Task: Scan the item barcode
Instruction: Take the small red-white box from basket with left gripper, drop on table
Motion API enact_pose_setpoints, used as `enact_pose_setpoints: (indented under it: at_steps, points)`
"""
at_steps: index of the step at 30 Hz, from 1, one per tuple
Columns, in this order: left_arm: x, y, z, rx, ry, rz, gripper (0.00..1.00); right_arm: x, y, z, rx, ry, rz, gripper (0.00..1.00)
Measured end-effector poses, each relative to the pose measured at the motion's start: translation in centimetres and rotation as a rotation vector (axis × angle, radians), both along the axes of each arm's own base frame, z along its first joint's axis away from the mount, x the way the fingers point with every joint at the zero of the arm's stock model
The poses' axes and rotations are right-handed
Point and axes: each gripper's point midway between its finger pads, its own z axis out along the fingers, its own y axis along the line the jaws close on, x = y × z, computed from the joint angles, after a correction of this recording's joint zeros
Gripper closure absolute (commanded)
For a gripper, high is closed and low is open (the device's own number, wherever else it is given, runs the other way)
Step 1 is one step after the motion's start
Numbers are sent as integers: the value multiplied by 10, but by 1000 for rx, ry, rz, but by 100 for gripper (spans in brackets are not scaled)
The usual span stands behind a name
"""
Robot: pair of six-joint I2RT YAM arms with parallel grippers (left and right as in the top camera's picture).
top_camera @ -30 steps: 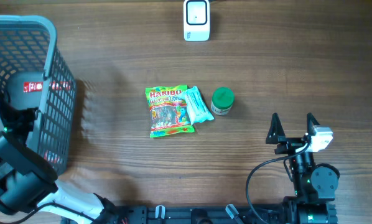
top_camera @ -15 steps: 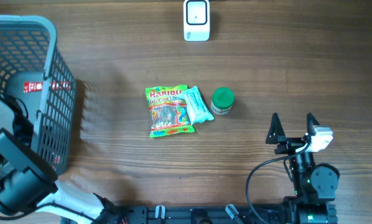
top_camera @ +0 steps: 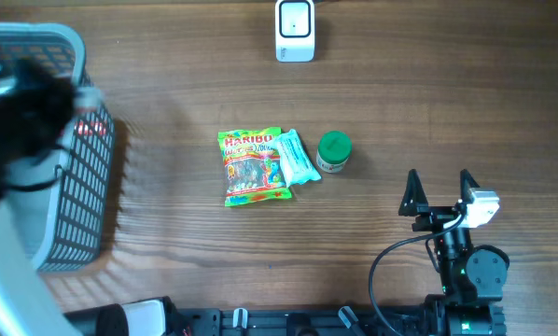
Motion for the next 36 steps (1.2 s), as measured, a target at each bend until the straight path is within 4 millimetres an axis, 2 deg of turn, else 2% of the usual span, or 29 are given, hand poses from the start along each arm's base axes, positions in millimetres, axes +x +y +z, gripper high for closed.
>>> enact_pose_setpoints:
  at_steps: [2,4,7,8,10,11,13,15,17,19,20,21,23,24,26,28,29,30,31,33,34,36]
  points:
    - [8,-60,-17,35,60,-194,96,0,0,0,0,-1,0,0]
    - [9,-111,-60,70,207,-308,96,0,0,0,0,0,0,0]
    - [11,-157,-127,122,371,-363,96,0,0,0,0,0,0,0]
    - [4,-181,-166,143,447,-392,96,0,0,0,0,0,0,0]
    - [1,-208,-203,128,466,-413,96,0,0,0,0,0,0,0]
    - [-4,-230,-230,95,471,-447,96,0,0,0,0,-1,0,0]
    - [-25,-264,-275,40,504,-529,96,0,0,0,0,-1,0,0]
    - [-47,-283,-311,7,532,-568,96,0,0,0,0,-2,0,0]
    - [-63,-292,-340,-14,541,-594,96,0,0,0,0,-1,0,0]
    - [-72,-291,-359,-22,554,-594,96,0,0,0,0,-2,0,0]
    - [-75,-288,-370,-23,560,-586,88,0,0,0,0,-1,0,0]
    - [-79,-284,-377,-15,575,-578,72,0,0,0,0,-1,0,0]
    - [-80,-282,-383,1,583,-588,20,0,0,0,0,-2,0,0]
    - [-80,-282,-383,8,580,-600,1,0,0,0,0,-1,0,0]
    - [-82,-278,-379,40,602,-618,0,0,0,0,0,-1,0,0]
    - [-77,-278,-361,81,602,-631,0,0,0,0,0,-1,0,0]
    - [-69,-277,-340,124,587,-630,0,0,0,0,0,0,0,0]
    - [-50,-285,-306,144,503,-637,0,0,0,0,0,-1,0,0]
    - [-44,-281,-286,178,478,-628,0,0,0,0,0,0,0,0]
    - [-17,-262,-221,288,361,-557,0,0,0,0,0,-1,0,0]
    - [-4,-249,-194,316,295,-507,0,0,0,0,0,0,0,0]
    - [26,-199,-138,383,185,-335,0,0,0,0,0,0,0,0]
